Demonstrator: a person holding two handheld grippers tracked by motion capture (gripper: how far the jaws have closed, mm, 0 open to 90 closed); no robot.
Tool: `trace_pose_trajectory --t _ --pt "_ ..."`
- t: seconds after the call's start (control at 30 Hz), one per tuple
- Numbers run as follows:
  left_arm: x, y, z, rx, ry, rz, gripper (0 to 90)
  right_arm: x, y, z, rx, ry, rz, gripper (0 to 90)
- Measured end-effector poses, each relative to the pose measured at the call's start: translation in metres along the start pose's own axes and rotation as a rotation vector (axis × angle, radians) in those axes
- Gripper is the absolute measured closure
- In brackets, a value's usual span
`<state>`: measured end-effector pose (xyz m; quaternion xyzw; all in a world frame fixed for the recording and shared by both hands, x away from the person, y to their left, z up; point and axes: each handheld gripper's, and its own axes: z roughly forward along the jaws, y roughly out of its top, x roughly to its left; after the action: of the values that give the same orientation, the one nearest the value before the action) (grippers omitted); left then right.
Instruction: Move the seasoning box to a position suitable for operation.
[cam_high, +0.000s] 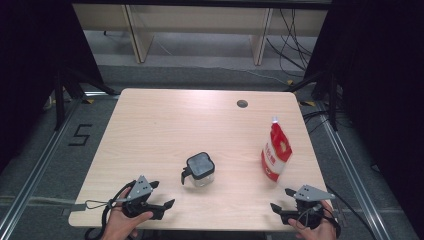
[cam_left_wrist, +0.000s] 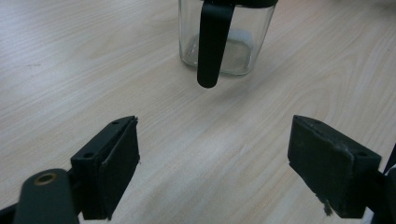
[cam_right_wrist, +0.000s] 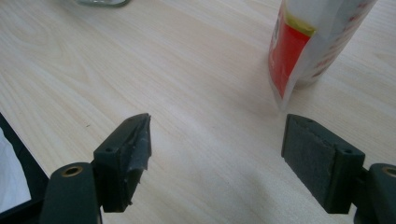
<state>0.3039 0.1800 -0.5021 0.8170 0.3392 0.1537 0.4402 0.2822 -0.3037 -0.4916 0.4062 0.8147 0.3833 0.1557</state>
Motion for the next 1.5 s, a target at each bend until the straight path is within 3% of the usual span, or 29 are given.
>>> trace_pose_trajectory --t 0.03,0.07,0.1,0.23,0.3,0.33,0.37,0.4,0.43,0.5,0.53,0.63,0.67,0.7,0.73,0.83,1.0,1.03,1.07,1.13,1.3,1.4,1.5 --pt "-0.001 0.001 0.001 -0.014 -0.007 -0.014 16.5 0.0 0.0 0.0 0.0 0.002 -0.007 25.3" --pt "0.0 0.001 0.002 -0.007 -0.001 0.004 16.8 -0.001 0.0 0.001 -0.002 0.002 -0.01 25.3" --pt "-0.002 0.002 0.003 -0.024 -0.001 -0.01 17.3 -0.001 0.0 0.001 -0.002 0.002 -0.008 25.3" --pt "-0.002 0.007 0.007 -0.024 0.022 0.002 21.5 -0.002 0.0 0.002 -0.015 -0.002 -0.033 25.4" --pt "-0.001 0.01 0.01 -0.028 0.037 0.016 23.6 -0.001 0.0 0.001 -0.002 0.002 -0.015 25.4" --pt "0.001 0.011 0.01 -0.022 0.049 0.047 26.3 -0.003 0.001 0.002 -0.015 0.007 -0.04 25.4" --pt "0.0 0.012 0.013 -0.032 0.062 0.029 26.3 -0.003 0.001 0.002 -0.015 0.007 -0.04 25.4" --pt "0.0 0.014 0.016 -0.043 0.052 0.001 28.6 -0.003 0.001 0.002 -0.019 -0.001 -0.043 25.4" --pt "0.001 0.017 0.018 -0.044 0.053 0.019 29.9 -0.003 0.002 0.002 -0.019 0.0 -0.042 25.4" --pt "-0.001 0.021 0.023 -0.052 0.051 0.006 32.9 -0.001 0.002 0.002 -0.009 0.004 -0.018 25.5" --pt "-0.003 0.024 0.026 -0.051 0.052 0.013 34.6 -0.003 0.002 0.004 -0.028 0.004 -0.049 25.7" --pt "-0.005 0.03 0.031 -0.068 0.051 0.043 41.1 -0.003 0.002 0.004 -0.03 0.013 -0.053 25.7" --pt "-0.008 0.032 0.032 -0.072 0.053 0.029 43.3 -0.003 0.002 0.004 -0.031 0.013 -0.054 25.7" --pt "-0.007 0.034 0.032 -0.072 0.057 0.058 45.7 -0.003 0.002 0.003 -0.024 0.014 -0.049 25.7" --pt "-0.01 0.035 0.033 -0.077 0.069 0.044 47.1 -0.003 0.002 0.003 -0.026 0.018 -0.049 25.7" --pt "-0.01 0.037 0.037 -0.072 0.065 0.057 54.0 -0.004 0.002 0.003 -0.033 0.014 -0.06 25.8" --pt "-0.008 0.036 0.039 -0.068 0.055 0.084 60.2 -0.003 0.002 0.004 -0.032 0.012 -0.061 26.0" --pt "-0.009 0.035 0.04 -0.07 0.055 0.059 61.0 -0.002 0.002 0.004 -0.023 0.024 -0.042 26.0" --pt "-0.007 0.036 0.039 -0.066 0.057 0.086 61.5 -0.002 0.002 0.004 -0.027 0.006 -0.052 26.0" --pt "-0.007 0.036 0.039 -0.065 0.066 0.079 62.2 0.0 0.002 0.004 -0.016 0.01 -0.033 26.0" --pt "-0.006 0.035 0.04 -0.071 0.057 0.093 64.0 -0.002 0.003 0.005 -0.019 0.025 -0.058 26.1" --pt "-0.005 0.038 0.045 -0.071 0.042 0.094 65.2 0.002 0.002 0.005 0.007 0.025 -0.019 26.4" --pt "-0.007 0.041 0.049 -0.065 0.042 0.102 69.5 -0.001 0.002 0.006 -0.013 0.033 -0.052 26.6"
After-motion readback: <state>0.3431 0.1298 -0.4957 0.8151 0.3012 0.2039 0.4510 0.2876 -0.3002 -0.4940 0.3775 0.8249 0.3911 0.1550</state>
